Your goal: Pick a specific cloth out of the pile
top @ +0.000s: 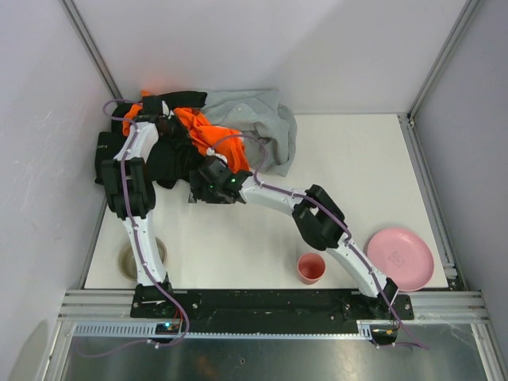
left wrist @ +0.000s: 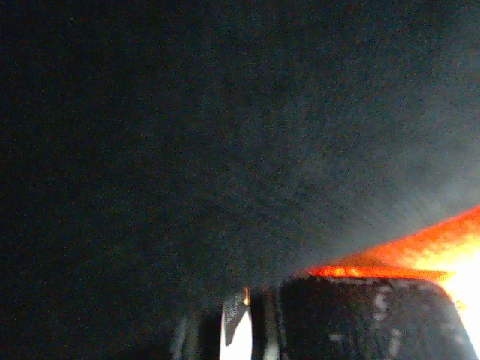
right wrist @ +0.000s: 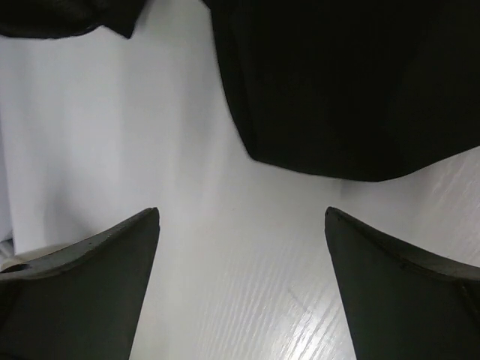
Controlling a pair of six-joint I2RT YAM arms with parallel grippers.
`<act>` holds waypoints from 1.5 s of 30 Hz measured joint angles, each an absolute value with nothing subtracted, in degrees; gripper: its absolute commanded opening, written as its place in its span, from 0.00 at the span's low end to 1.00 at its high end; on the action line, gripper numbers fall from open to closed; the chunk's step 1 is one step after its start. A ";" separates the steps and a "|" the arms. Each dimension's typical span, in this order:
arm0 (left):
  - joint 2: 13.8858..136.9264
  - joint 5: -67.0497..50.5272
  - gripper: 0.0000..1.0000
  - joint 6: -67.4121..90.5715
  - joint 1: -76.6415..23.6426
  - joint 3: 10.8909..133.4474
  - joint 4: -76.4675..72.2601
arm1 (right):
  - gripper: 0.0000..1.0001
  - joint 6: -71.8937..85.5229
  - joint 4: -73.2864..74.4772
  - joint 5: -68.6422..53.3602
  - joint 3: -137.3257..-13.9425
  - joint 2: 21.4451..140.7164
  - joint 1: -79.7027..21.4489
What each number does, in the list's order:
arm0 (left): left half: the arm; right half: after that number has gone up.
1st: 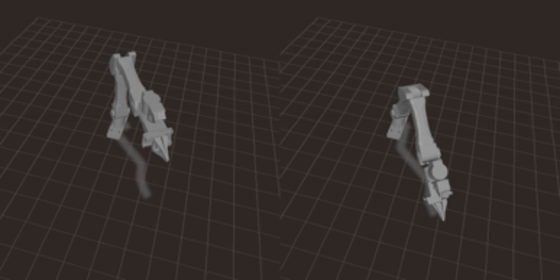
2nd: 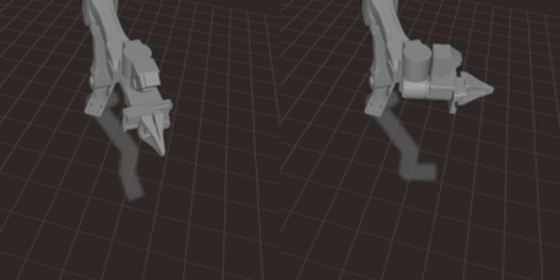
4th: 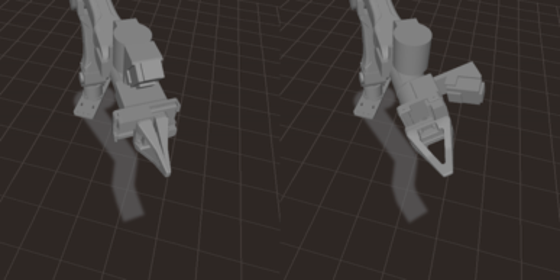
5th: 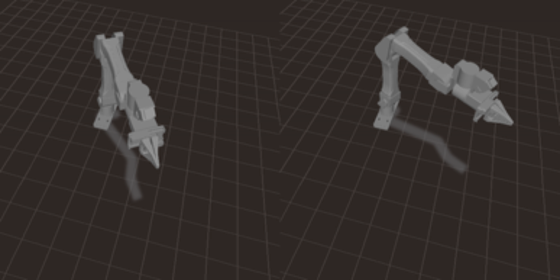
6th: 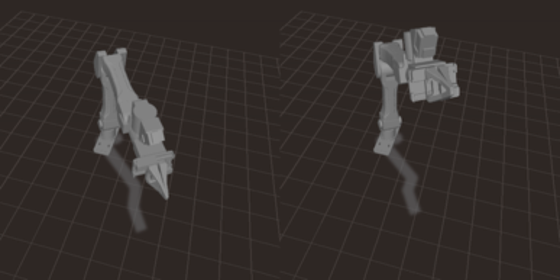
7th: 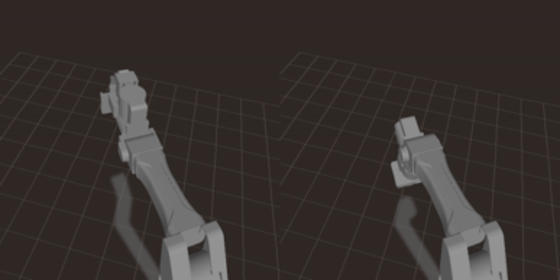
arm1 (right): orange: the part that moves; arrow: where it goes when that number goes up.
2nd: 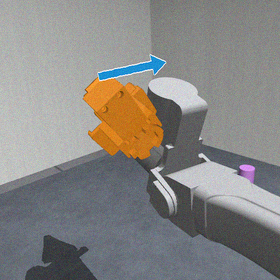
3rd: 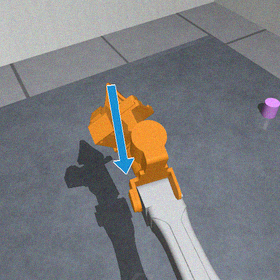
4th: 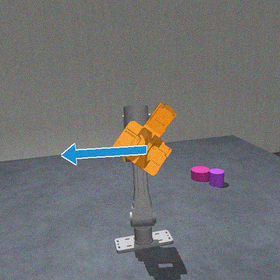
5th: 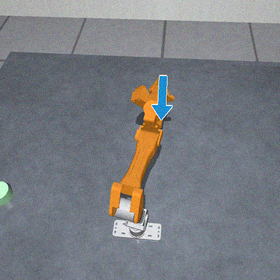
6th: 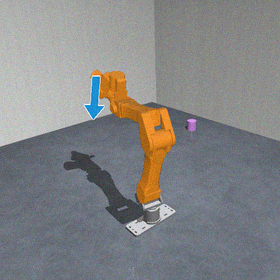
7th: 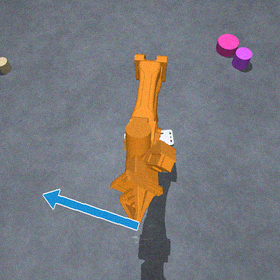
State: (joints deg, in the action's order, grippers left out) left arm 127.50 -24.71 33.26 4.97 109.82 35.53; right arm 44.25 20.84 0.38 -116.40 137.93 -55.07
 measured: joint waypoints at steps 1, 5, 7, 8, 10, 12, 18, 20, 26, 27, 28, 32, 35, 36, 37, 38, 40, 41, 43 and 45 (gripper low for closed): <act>127.50 -24.73 0.05 33.12 4.99 109.82 35.55 | 0.94 44.40 21.87 0.97 -117.82 139.02 -55.07; 127.52 -24.91 0.05 32.99 5.02 109.82 35.57 | 0.88 44.66 25.23 3.05 -121.62 141.88 -54.52; 127.52 -25.04 0.05 32.97 5.02 109.82 35.57 | 0.85 44.66 26.00 3.77 -123.31 142.67 -53.98; 127.57 -25.12 0.05 32.95 5.04 109.82 35.57 | 0.82 44.73 26.33 3.92 -124.16 143.09 -53.65; 127.61 -25.30 0.05 32.95 5.08 109.82 35.57 | 0.78 44.75 26.59 4.01 -125.67 144.05 -52.93; 127.61 -25.52 0.05 32.95 5.13 109.82 35.57 | 0.73 44.73 26.89 3.81 -127.35 145.34 -52.03; 127.83 -26.04 0.05 32.93 5.23 109.84 35.57 | 0.43 44.34 27.20 2.04 -130.85 147.96 -50.41; 127.83 -26.20 0.05 32.91 5.28 109.84 35.57 | 0.30 44.10 27.22 1.37 -130.85 148.11 -50.26; 127.87 -26.50 0.06 32.71 5.32 109.84 35.59 | 0.01 43.48 27.05 -1.23 -130.76 148.35 -50.22; 127.87 -26.61 0.06 32.60 5.34 109.84 35.59 | 0.01 43.29 26.65 -1.54 -130.41 148.31 -50.22; 127.87 -26.74 0.06 32.51 5.39 109.84 35.59 | 0.00 43.13 26.22 -1.85 -129.88 148.24 -50.22; 127.96 -27.29 0.06 32.45 5.50 109.95 35.75 | 0.00 42.22 24.49 -2.85 -126.28 146.87 -50.22; 127.96 -27.53 0.06 32.36 5.54 109.97 35.88 | 0.00 41.25 24.23 -3.36 -122.85 144.22 -50.06; 127.96 -27.62 0.06 32.32 5.54 110.00 35.94 | 0.00 40.88 23.75 -3.49 -121.38 143.00 -49.93; 127.96 -27.64 0.06 32.27 5.54 110.02 35.99 | 0.00 40.47 23.31 -3.53 -119.81 141.58 -49.82; 127.96 -27.68 0.06 32.10 5.54 110.02 36.07 | 0.00 40.18 22.83 -3.55 -118.04 139.92 -49.69; 127.96 -27.73 0.07 31.97 5.56 110.06 36.25 | 0.00 39.55 21.37 -3.49 -114.63 136.46 -49.47; 127.96 -27.79 0.07 31.92 5.56 110.08 36.38 | 0.00 39.11 20.60 -3.36 -112.62 134.37 -49.36; 127.96 -28.08 0.07 31.92 5.56 110.10 36.73 | 0.00 38.44 18.79 -2.83 -108.51 129.86 -49.17; 127.96 -28.51 0.07 31.92 5.56 110.17 37.15 | 0.00 37.76 17.45 -2.17 -105.21 125.95 -48.99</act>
